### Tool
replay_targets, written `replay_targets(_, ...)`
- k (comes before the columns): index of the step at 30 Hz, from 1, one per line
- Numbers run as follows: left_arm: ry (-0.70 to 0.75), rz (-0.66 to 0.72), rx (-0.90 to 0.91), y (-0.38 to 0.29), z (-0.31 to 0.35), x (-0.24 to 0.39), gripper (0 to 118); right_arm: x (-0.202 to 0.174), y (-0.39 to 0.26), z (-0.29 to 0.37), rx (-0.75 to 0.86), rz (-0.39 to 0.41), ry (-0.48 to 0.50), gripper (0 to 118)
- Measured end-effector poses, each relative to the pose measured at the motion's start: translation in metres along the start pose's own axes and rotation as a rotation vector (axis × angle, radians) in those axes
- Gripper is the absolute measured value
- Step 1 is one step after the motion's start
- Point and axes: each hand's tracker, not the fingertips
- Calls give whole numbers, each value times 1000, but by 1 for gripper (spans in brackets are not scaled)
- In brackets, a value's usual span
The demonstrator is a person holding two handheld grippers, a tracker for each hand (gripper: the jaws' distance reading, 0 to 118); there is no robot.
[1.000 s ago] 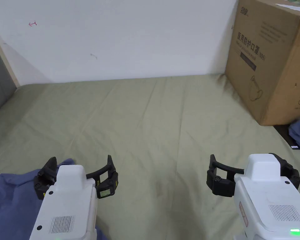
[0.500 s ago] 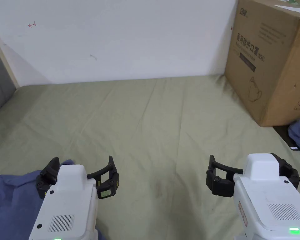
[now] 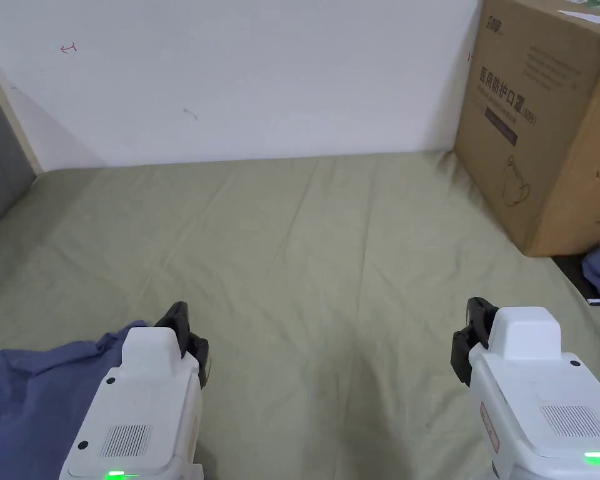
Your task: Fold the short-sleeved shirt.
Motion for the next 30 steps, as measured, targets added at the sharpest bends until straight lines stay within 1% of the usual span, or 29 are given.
replay_targets(4,20,-5,-7,-1,1,-8,0,-2,0,-4,-2,1,8,0)
replay_targets(8,73,-5,-17,-3,8,-32,0,-17,5,-10,5,3,63,0)
replay_targets(12,171,12,-24,-4,23,-68,0,-52,12,-17,18,24,165,0)
replay_targets(15,256,18,-30,-7,39,-103,0,-90,17,-21,29,44,258,0)
replay_targets(20,399,13,-50,-12,73,-162,0,-156,22,-18,39,52,414,0)
replay_targets(23,455,18,-66,-16,92,-191,0,-194,23,-9,35,62,489,0)
replay_targets(26,493,29,-89,-20,105,-213,0,-222,18,-4,25,66,544,0)
replay_targets(30,496,50,-134,-26,110,-232,0,-242,12,0,10,76,585,0)
